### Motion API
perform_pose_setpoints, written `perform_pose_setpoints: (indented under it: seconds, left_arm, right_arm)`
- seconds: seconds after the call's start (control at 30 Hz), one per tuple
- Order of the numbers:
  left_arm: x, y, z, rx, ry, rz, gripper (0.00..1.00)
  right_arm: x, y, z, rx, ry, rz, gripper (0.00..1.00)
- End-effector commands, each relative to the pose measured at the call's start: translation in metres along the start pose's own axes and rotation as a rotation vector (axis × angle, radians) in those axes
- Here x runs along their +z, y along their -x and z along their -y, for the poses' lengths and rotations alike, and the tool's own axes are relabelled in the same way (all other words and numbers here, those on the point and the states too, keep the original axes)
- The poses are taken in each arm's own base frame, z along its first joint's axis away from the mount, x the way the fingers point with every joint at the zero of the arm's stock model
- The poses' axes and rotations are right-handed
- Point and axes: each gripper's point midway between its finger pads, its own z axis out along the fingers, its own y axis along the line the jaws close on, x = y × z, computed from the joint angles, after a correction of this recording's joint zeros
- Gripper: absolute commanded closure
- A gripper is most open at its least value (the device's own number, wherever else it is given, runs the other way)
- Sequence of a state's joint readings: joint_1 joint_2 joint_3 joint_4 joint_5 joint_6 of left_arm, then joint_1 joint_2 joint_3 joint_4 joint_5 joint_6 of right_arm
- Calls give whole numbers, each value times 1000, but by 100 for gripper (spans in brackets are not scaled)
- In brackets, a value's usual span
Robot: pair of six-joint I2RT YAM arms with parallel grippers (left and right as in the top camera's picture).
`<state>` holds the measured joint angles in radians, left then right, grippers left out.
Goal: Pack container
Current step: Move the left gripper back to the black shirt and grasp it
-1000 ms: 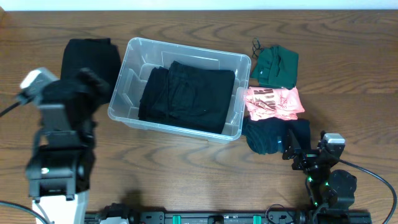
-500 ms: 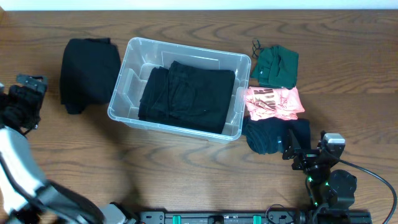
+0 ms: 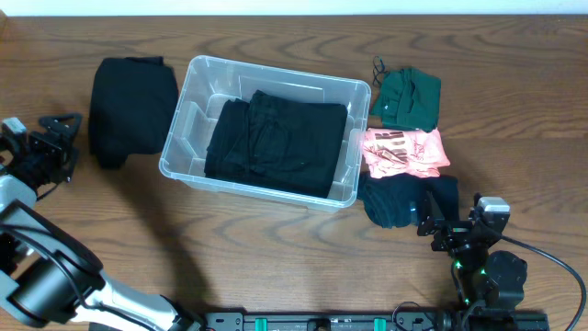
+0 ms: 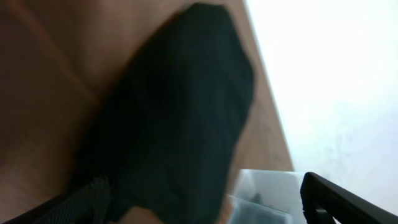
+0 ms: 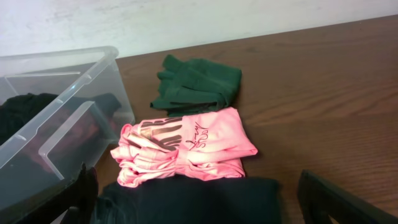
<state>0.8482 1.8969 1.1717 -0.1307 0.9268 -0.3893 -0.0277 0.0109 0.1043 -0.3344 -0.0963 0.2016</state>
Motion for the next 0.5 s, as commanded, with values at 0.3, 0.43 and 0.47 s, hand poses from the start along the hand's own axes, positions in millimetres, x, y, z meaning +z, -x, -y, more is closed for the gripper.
perform_pose_setpoints:
  seconds: [0.3, 0.43, 0.47]
  left_arm:
    - [26, -7, -63, 15, 170, -18, 2]
    - [46, -23, -65, 32, 167, -69, 2]
    - [49, -24, -64, 34, 165, -74, 2]
  right_arm:
    - [0, -1, -3, 4, 11, -2, 1]
    - [0, -1, -3, 3, 11, -2, 1]
    - [0, -1, -3, 4, 11, -2, 1]
